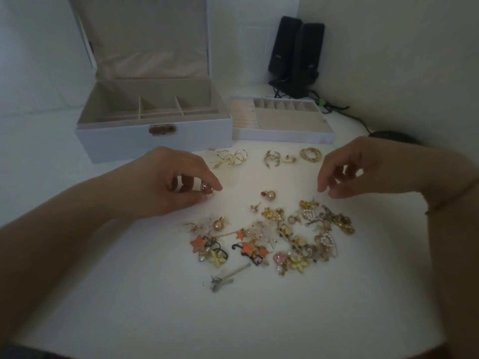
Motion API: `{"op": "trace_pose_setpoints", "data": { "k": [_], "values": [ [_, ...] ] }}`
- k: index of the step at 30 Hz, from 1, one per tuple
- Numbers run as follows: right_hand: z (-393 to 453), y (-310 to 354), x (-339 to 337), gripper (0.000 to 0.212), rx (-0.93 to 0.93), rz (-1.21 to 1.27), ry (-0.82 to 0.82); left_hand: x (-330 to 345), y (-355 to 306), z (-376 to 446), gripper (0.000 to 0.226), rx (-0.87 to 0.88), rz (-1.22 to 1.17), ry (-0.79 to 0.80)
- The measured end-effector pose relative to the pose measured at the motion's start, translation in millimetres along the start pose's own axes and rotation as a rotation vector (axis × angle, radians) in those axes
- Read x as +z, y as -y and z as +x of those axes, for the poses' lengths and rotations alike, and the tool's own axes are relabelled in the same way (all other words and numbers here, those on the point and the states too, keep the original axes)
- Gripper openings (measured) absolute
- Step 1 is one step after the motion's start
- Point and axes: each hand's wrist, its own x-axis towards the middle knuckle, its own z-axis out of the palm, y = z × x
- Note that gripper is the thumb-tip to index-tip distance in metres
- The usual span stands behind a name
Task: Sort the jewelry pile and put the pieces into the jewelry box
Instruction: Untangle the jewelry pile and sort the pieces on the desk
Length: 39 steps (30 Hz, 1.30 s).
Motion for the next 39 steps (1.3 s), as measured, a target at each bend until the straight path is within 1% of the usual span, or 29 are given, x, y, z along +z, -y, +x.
{"op": "trace_pose_setpoints", "data": {
  "k": [3,5,9,13,19,26,30,33,36,39],
  "values": [
    [2,0,3,0.017,0.040,0.049,0.129,0,1,-1,0.021,-0.001,0.012,0.000],
    [6,-1,6,0.021,0.053,0.070,0.163,-1,0,-1,0.022,0.000,0.021,0.002],
    [10,-2,10,0.023,0.040,0.065,0.148,0,0,0,0.023,-0.002,0.037,0.001],
    [10,-1,11,0.015,0.004,0.051,0.119,0,-1,0,0.020,-0.001,0.041,-0.003],
    [8,7,9,0.012,-0.077,0.017,0.076,0,-1,0,0.020,-0.005,0.034,0.007],
    [14,18,16,0.022,-0.158,-0.006,0.069,-1,-1,-1,0.022,-0.001,0.057,0.006],
    [19,22,23,0.022,-0.161,0.006,0.095,0,-1,-1,0.026,-0.014,0.050,0.007],
    [23,24,30,0.016,-0.161,-0.018,0.092,-3,-4,-2,0.021,-0.035,-0.037,0.038],
    [27,24,33,0.010,-0.145,-0.056,0.061,-15,-8,-4,0.024,-0.073,-0.158,0.111],
    [28,25,33,0.009,-0.141,-0.094,0.024,-18,-10,-5,0.013,-0.033,-0.172,0.103]
  ]
}}
